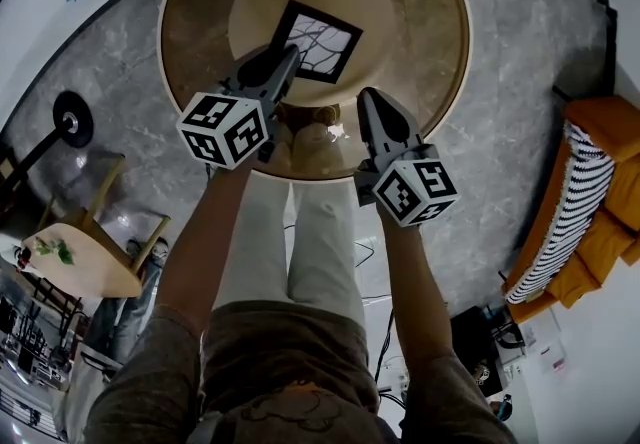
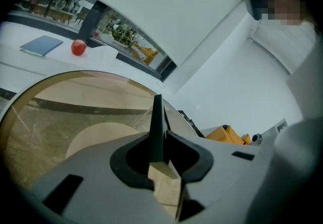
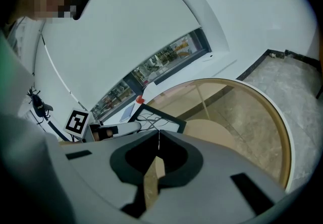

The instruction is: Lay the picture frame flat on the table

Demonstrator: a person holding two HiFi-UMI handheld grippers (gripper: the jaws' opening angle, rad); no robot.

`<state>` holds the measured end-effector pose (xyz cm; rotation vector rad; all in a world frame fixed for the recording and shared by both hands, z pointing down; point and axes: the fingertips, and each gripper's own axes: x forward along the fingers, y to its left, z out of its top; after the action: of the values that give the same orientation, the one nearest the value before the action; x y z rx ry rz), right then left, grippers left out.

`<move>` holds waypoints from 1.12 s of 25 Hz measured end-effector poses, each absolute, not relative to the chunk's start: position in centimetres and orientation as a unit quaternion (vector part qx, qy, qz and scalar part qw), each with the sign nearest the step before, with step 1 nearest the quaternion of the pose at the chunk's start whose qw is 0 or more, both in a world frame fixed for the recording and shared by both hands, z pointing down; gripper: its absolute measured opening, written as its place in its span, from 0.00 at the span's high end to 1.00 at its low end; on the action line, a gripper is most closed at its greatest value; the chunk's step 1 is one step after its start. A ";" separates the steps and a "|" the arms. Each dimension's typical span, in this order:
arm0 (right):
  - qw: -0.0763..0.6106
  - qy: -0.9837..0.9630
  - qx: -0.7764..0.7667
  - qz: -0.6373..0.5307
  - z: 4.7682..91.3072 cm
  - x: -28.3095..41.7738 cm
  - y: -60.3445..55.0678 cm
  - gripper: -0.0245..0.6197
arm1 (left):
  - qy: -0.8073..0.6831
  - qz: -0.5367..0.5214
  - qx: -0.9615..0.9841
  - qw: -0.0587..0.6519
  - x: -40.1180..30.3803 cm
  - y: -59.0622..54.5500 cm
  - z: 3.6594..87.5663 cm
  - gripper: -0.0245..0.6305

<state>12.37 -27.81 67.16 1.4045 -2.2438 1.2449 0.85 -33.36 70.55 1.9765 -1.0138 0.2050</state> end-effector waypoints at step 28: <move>0.111 -0.753 0.474 0.442 69.2 12.2 -28.3 0.93 | -0.461 0.178 0.766 0.411 -1.4 -33.7 75.7 0.66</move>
<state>12.24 -28.29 69.23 1.3911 -2.2132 1.2996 -1.44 -33.68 75.73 1.9280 -1.1612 0.4488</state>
